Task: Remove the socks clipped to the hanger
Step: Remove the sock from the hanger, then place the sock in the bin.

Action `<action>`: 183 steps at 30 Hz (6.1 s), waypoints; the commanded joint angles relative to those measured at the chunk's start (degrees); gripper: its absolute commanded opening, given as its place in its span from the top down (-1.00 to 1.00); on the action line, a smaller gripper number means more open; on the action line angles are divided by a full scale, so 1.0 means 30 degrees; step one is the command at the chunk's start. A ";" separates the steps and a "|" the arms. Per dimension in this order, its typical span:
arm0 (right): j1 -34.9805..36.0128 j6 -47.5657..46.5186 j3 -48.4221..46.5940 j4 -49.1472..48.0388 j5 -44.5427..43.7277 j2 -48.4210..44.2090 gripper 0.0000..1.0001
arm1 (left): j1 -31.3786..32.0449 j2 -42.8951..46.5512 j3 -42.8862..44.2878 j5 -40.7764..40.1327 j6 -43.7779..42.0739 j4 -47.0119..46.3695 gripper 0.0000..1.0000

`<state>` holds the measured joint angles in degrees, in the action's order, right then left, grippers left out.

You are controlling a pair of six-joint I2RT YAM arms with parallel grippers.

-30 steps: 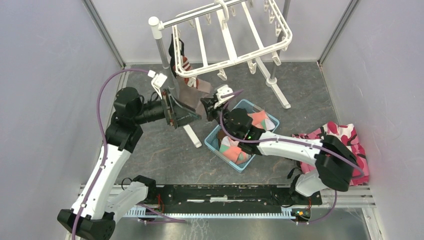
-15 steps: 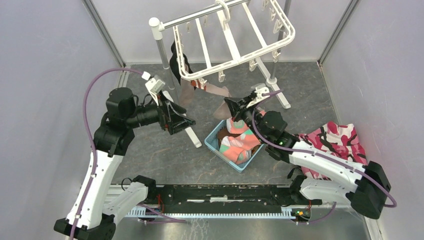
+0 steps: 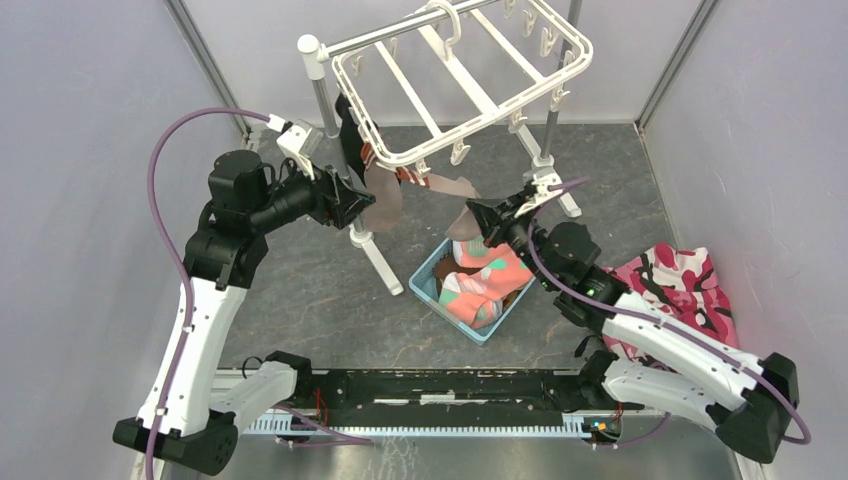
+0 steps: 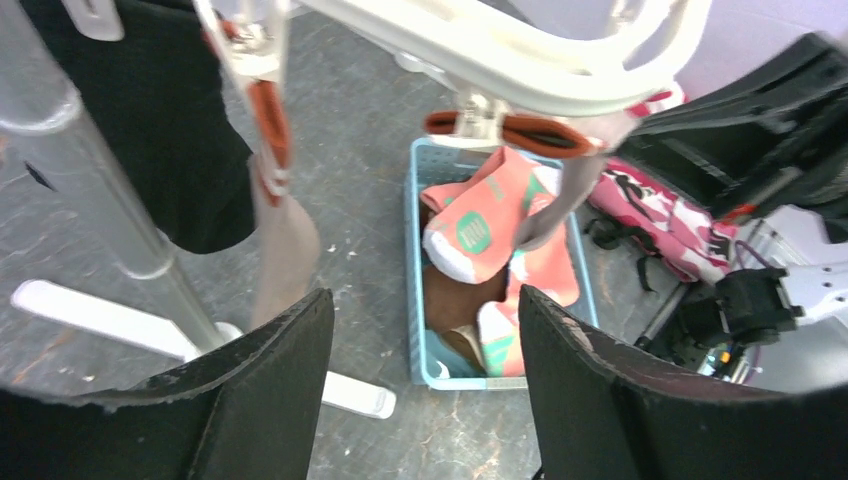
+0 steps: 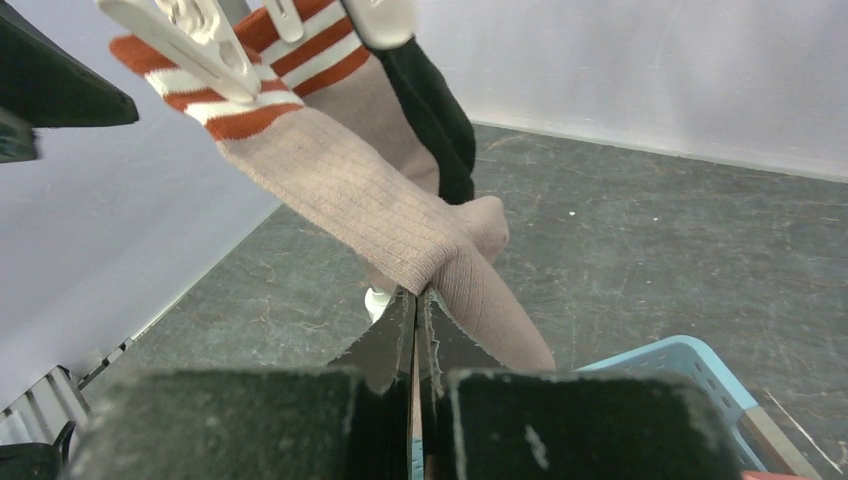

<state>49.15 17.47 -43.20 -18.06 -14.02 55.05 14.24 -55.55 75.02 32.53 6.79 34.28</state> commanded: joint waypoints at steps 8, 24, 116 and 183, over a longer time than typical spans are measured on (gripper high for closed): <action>-0.1502 -0.0022 -0.2471 0.4903 -0.1024 -0.3868 1.00 | -0.0775 -0.2320 0.2012 -0.1532 -0.0001 -0.1958 -0.37; -0.1944 0.0455 -0.3232 0.7359 0.2972 -0.4016 1.00 | -0.1231 -0.1884 0.1382 0.2476 0.2132 -0.3611 -0.64; -0.2028 0.9564 -0.2459 -1.0295 1.4317 0.4603 -0.96 | 0.2891 0.0270 -0.7371 1.1078 1.2738 -1.5353 0.96; -0.3241 0.6392 0.1369 -0.5384 1.6937 0.1735 -0.86 | 0.4833 -0.1675 -0.4940 0.7818 0.5507 -0.9854 0.95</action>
<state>38.98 44.05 -42.68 -40.42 32.34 62.78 28.64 -62.04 58.13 56.51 24.32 7.60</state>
